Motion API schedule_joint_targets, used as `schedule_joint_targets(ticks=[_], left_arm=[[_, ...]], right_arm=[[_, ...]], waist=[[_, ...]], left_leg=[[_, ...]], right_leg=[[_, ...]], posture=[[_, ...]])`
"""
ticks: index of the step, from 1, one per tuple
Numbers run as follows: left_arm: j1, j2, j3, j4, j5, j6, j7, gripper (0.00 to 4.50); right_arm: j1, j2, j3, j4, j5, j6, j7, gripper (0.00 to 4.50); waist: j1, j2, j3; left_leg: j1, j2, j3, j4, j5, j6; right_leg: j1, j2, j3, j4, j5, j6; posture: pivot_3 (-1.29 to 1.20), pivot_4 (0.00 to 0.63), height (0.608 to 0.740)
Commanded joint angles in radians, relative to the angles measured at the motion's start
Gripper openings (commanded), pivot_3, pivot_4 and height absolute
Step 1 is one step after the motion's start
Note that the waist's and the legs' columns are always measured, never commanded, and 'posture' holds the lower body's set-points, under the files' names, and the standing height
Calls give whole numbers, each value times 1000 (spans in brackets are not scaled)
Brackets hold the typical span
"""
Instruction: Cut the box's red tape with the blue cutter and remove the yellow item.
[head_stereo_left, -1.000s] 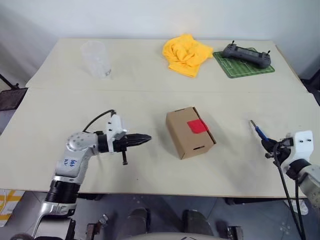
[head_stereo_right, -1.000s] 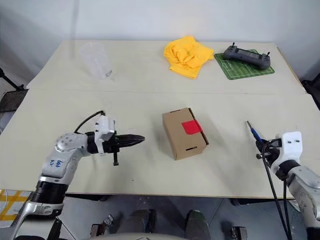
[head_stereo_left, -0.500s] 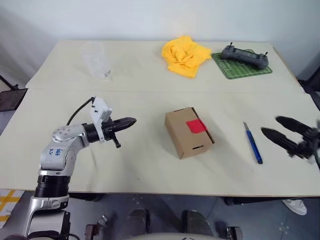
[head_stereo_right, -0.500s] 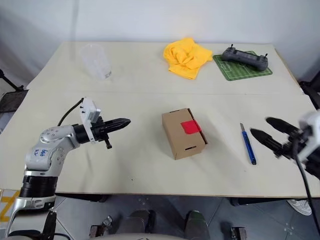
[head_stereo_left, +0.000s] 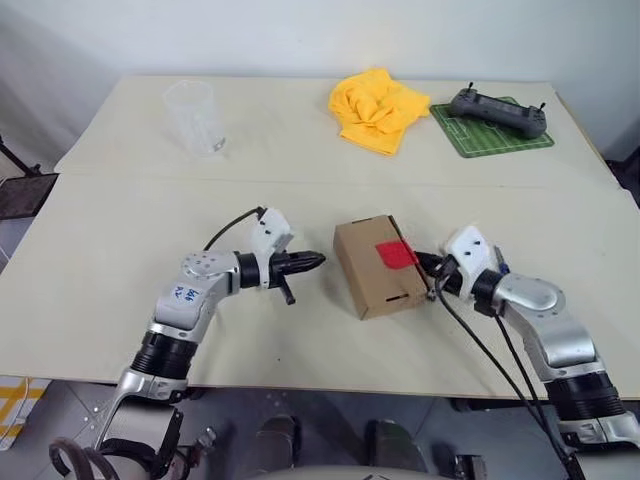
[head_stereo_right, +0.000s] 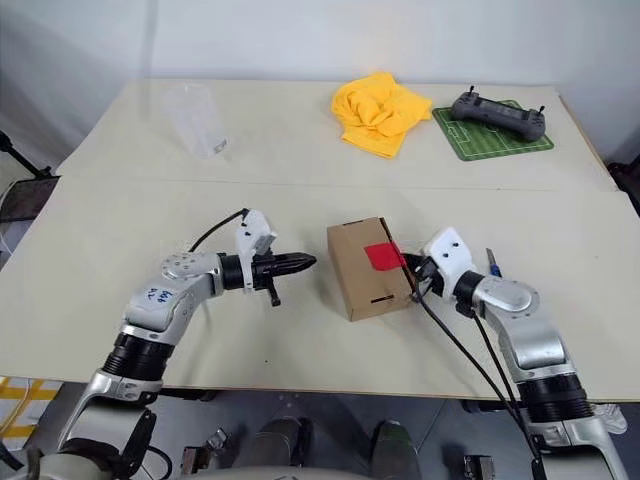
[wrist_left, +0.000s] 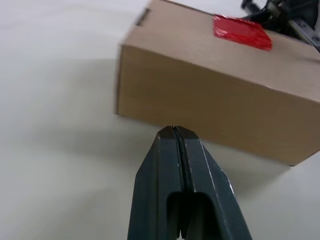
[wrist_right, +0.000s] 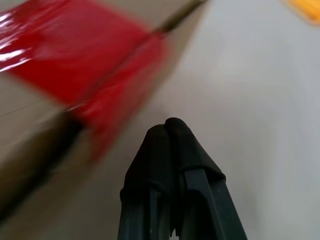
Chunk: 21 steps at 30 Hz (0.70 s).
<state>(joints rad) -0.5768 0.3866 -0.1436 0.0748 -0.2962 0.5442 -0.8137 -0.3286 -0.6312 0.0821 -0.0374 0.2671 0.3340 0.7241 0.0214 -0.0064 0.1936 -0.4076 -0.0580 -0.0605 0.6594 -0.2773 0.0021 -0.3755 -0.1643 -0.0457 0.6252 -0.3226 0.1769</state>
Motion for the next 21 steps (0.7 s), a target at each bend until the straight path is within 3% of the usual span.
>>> schedule_joint_targets(ticks=[1, 8, 14, 21], left_arm=[[2, -1, -8, -43, -4, 33, 7, 0], [56, 50, -7, -95, -11, 62, -24, 0], [97, 99, -2, -152, -36, 95, -75, 0], [108, 84, -8, -171, -58, 107, -97, 0]], right_arm=[[27, 13, 17, -195, 92, 131, 38, 34], [57, 32, 42, -294, 90, 286, 2, 34], [48, 39, 35, -252, 39, 276, -31, 34], [20, 54, 34, -208, 18, 243, -29, 34]], waist=[[0, 0, 0], [-7, 0, 0], [-7, 0, 0], [-3, 0, 0]], left_leg=[[0, 0, 0, 0, 0, 0], [1, 0, 1, 0, 0, 0], [1, 0, 1, 0, 0, 0], [1, 0, 1, 0, 0, 0]], right_leg=[[0, 0, 0, 0, 0, 0], [0, 0, 1, 0, 0, 0], [0, 0, 1, 1, 0, 0], [0, 0, 1, 1, 0, 0]], posture=[[0, 150, 740], [0, 150, 740], [0, 150, 740], [0, 150, 740]])
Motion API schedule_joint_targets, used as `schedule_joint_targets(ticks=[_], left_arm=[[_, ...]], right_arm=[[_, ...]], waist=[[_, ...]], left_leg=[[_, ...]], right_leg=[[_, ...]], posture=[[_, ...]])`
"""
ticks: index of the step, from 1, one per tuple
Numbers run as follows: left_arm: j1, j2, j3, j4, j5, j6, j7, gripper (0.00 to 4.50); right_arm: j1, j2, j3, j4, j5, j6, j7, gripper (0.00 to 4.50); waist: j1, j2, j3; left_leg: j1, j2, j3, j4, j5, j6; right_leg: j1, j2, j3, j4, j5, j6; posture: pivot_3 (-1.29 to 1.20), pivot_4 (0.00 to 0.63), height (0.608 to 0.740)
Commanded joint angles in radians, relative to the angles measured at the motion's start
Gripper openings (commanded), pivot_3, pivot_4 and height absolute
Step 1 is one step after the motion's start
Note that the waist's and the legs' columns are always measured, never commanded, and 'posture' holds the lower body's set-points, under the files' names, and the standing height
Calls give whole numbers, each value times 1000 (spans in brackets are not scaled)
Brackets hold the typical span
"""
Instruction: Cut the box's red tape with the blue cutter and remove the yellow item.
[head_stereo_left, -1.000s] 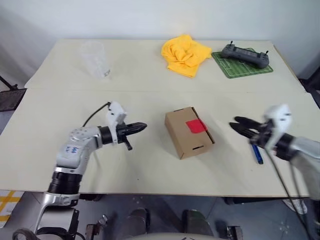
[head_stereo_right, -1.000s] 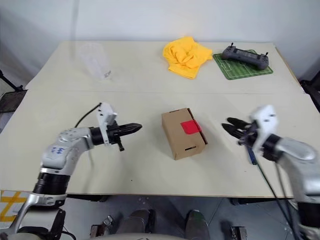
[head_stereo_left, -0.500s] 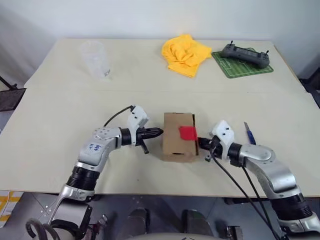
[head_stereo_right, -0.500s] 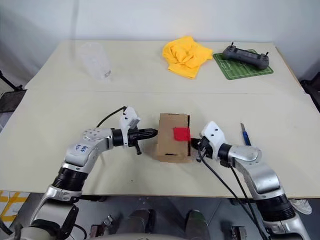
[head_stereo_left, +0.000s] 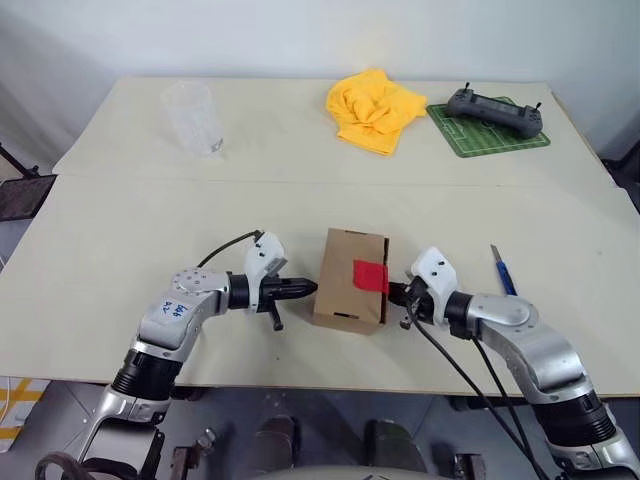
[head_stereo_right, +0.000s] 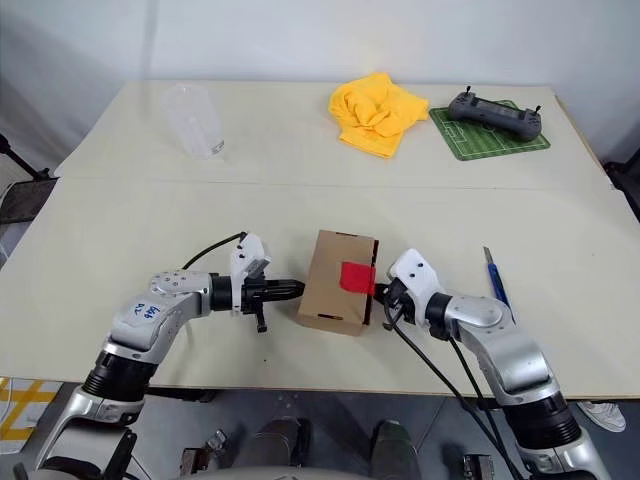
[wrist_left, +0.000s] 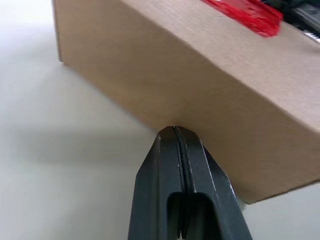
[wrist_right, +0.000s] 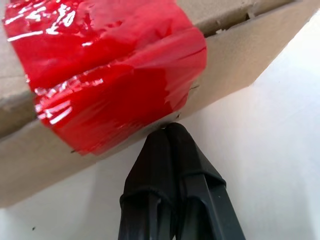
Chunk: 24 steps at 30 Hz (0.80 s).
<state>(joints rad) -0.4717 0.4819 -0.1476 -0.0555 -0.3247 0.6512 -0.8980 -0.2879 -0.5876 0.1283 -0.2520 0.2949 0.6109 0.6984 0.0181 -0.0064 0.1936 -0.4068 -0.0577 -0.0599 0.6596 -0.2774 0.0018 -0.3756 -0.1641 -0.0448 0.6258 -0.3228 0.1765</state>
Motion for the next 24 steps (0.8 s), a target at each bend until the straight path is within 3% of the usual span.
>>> schedule_joint_targets(ticks=[1, 7, 10, 13, 16, 19, 22, 24], left_arm=[[3, -20, -10, -41, -32, 0, -15, 0], [1, 0, -26, -35, 8, -5, -7, 0], [-8, 91, -5, -27, 30, -60, -62, 0], [-29, 168, 31, -28, -13, -112, -165, 0], [-108, 177, 62, -29, -91, -115, -254, 0], [-194, 135, 42, -2, -104, -109, -263, 0], [-255, 52, 8, 34, -95, -101, -235, 0], [-286, 5, -30, 73, -50, -118, -205, 0]], right_arm=[[-30, 13, -14, 25, -17, -42, -5, 34], [-32, -26, -47, 15, -8, -25, 29, 34], [-16, -84, -166, -70, 117, 172, 42, 34], [-36, -131, -283, -127, 248, 359, 41, 638], [-132, -144, -378, -133, 368, 646, -15, 1626], [-235, -110, -431, -114, 435, 905, -55, 2689], [-314, -46, -457, -86, 454, 1001, -114, 3714], [-338, -19, -444, -66, 467, 1004, -156, 3714]], waist=[[0, 0, 0], [1, 0, 0], [3, 0, 0], [3, 1, 0], [4, 1, 0], [6, 0, 0], [6, 0, 0], [5, 0, 0]], left_leg=[[0, 0, 0, 0, 0, 0], [0, 0, 0, 0, 0, 0], [0, 0, 0, 0, 0, 0], [0, 0, 0, -1, 0, 0], [0, 1, 0, -1, 0, 0], [0, 2, 0, -1, 0, 0], [0, 0, 0, -2, 0, 0], [0, 0, 0, -3, 0, 0]], right_leg=[[0, 0, 0, 0, 0, 0], [0, 0, 0, 0, 0, 0], [0, 0, 0, 0, 0, 0], [0, 0, 0, -1, 0, 0], [0, 0, 0, -4, 0, -1], [0, -1, 0, -5, 0, -1], [1, -1, -1, -3, 0, -1], [0, -1, -1, -3, 0, -1]], posture=[[0, 150, 740], [0, 150, 740], [0, 150, 740], [0, 150, 740], [0, 150, 740], [0, 150, 740], [0, 150, 740], [0, 150, 740]])
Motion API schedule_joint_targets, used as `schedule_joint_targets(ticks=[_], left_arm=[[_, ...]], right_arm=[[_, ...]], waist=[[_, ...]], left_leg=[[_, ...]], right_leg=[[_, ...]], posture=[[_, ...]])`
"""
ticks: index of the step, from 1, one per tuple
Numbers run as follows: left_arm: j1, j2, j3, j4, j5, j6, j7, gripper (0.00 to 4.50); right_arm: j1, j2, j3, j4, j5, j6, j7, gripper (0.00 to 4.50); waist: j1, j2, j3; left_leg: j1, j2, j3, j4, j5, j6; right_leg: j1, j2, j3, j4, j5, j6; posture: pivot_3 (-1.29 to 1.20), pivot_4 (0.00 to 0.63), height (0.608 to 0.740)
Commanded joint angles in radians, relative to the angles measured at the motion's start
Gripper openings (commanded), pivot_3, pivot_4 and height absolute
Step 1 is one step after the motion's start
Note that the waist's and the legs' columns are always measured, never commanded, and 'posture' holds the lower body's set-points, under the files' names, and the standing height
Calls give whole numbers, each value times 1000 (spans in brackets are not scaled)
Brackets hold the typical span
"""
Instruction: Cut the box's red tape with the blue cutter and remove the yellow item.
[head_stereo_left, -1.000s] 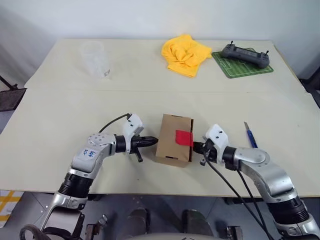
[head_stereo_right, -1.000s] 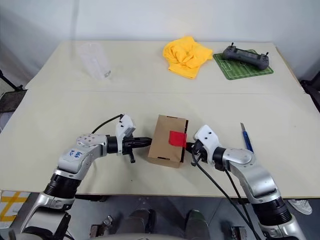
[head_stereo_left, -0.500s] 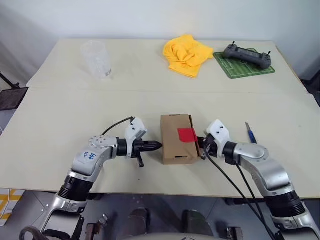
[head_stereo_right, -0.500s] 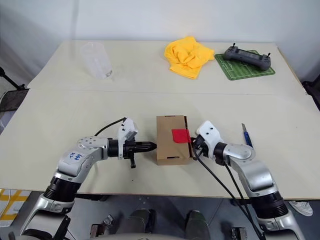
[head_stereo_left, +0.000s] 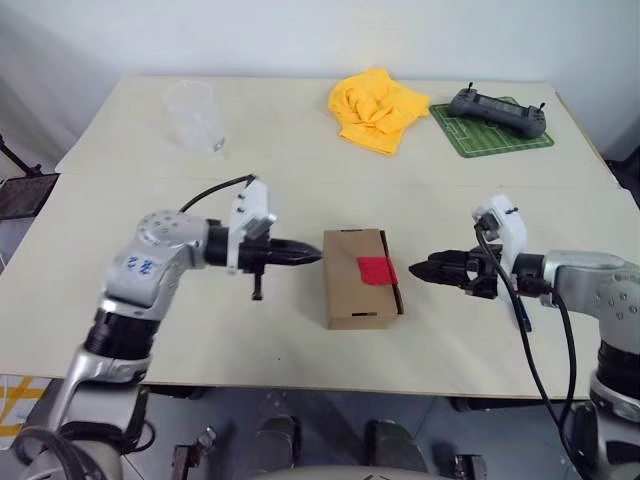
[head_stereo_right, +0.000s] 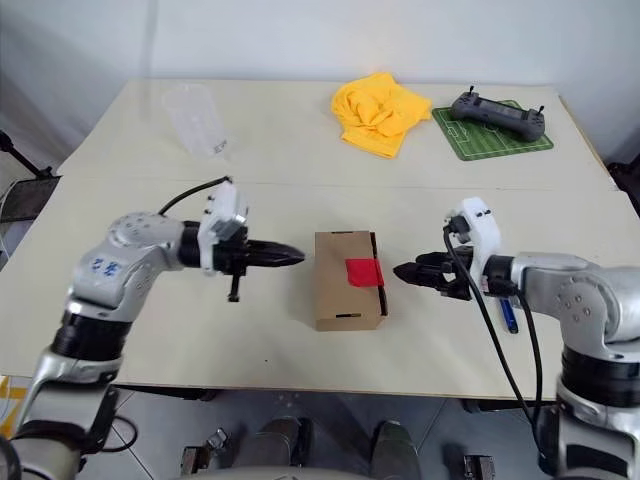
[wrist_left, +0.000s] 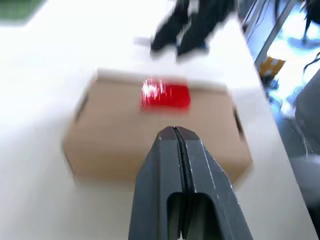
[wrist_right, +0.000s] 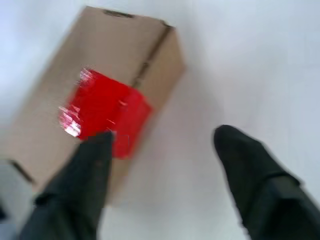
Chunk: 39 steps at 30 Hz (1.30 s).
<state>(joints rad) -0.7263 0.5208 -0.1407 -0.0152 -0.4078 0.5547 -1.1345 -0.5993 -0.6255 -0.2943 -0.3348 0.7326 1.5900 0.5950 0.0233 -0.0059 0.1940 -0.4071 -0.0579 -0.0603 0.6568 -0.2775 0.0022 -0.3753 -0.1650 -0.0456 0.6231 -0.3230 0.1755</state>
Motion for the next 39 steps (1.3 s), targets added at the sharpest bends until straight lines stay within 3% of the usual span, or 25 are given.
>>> schedule_joint_targets(ticks=[1, 7, 29, 39], left_arm=[[-41, -51, -55, 47, 53, -34, 39, 0], [-58, -120, -147, 110, 154, -89, 78, 0], [36, -114, -194, 127, 210, -66, 95, 0], [44, -113, -200, 116, 213, -62, 105, 0]], right_arm=[[-36, 31, -19, 26, 39, 24, -71, 3714], [-37, 95, 21, 42, 8, 24, -146, 3714], [51, 20, 44, 104, -26, -49, -140, 3714], [44, -46, 197, 83, -119, -155, -169, 3714]], waist=[[0, 0, 0], [-6, 0, 0], [-3, -1, -1], [-3, -4, -6]], left_leg=[[0, 0, 0, -1, 0, 0], [0, 0, 1, -5, 0, 0], [1, 0, 1, 0, 0, 0], [2, 0, 1, 0, 0, 0]], right_leg=[[0, 0, 0, 0, 0, 0], [-2, 0, -1, 0, 0, 0], [1, 0, 0, 2, 0, 0], [1, 0, 0, 2, 0, 0]], posture=[[0, 150, 740], [0, 150, 740], [0, 150, 740], [0, 150, 740]])
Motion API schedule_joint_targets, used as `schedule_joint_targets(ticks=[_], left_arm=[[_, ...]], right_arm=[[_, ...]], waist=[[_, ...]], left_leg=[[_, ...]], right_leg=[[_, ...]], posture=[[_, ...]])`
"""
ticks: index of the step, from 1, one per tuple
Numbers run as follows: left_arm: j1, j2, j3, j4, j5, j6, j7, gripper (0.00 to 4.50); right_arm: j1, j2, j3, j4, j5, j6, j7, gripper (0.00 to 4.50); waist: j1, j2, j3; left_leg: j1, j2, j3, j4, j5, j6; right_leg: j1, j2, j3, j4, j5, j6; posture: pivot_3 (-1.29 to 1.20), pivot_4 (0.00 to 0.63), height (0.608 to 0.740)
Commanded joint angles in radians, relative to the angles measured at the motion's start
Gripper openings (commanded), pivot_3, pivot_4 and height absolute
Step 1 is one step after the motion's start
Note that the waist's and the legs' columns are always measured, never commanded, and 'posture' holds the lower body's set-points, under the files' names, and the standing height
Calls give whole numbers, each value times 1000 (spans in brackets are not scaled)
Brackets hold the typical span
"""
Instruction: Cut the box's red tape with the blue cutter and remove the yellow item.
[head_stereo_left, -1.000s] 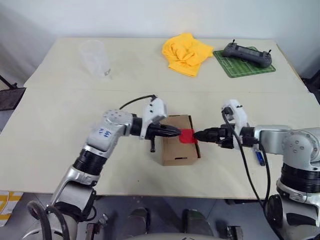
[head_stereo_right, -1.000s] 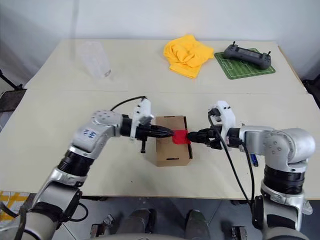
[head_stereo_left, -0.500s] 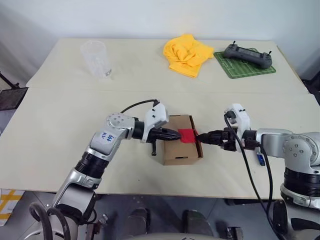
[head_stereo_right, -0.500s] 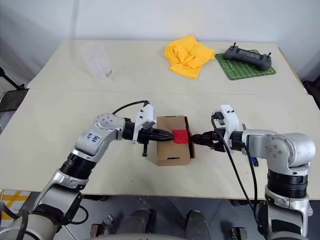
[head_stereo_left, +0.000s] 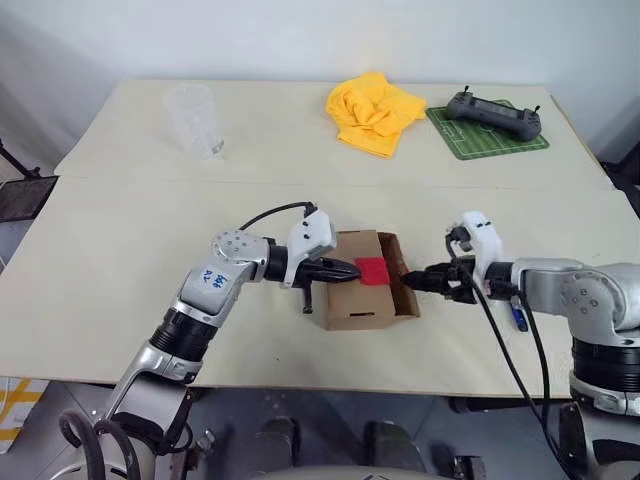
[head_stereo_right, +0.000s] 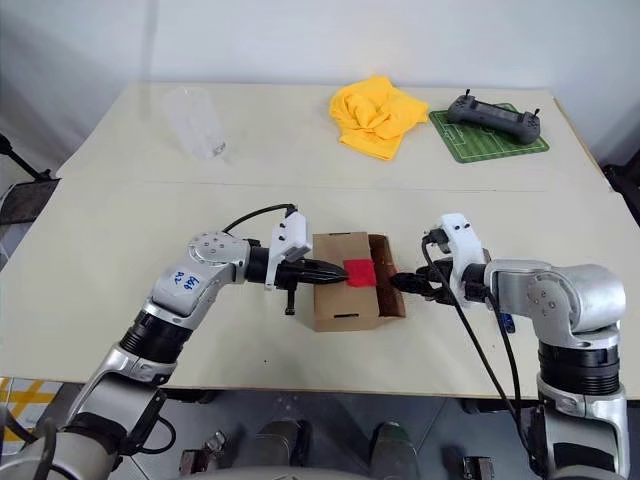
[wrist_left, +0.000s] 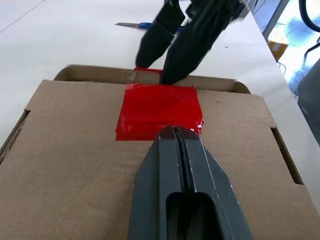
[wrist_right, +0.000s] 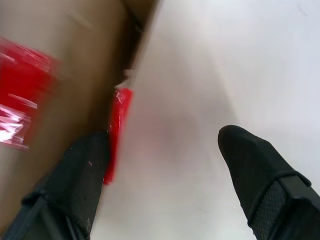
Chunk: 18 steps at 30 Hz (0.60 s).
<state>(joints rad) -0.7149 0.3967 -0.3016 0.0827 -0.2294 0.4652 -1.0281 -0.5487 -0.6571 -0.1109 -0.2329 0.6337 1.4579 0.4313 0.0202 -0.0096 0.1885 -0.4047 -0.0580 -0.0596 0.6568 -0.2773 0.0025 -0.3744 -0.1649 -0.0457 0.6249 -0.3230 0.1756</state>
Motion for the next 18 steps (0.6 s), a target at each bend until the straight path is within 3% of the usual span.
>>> schedule_joint_targets(ticks=[1, 9, 18], left_arm=[[32, 10, -40, 18, 35, 27, 0, 0], [28, 6, -44, 24, 44, 12, 11, 0], [33, 19, -46, 20, 45, 17, 12, 0]], right_arm=[[-31, 9, 12, -24, -16, -13, -11, 3714], [-118, 80, 42, -20, -36, -26, -26, 3714], [-38, -75, 245, -43, -168, -257, 75, 3714]], waist=[[0, 0, 0], [2, 0, 0], [1, 0, 0]], left_leg=[[0, 0, 0, 0, 0, 0], [0, 0, -1, -1, 0, 0], [0, 0, 0, -2, 0, 0]], right_leg=[[0, 0, 0, 0, 0, 0], [-1, 0, 0, 0, 0, 0], [-1, 0, 0, -1, 0, 0]], posture=[[0, 150, 740], [0, 150, 740], [0, 150, 740]])
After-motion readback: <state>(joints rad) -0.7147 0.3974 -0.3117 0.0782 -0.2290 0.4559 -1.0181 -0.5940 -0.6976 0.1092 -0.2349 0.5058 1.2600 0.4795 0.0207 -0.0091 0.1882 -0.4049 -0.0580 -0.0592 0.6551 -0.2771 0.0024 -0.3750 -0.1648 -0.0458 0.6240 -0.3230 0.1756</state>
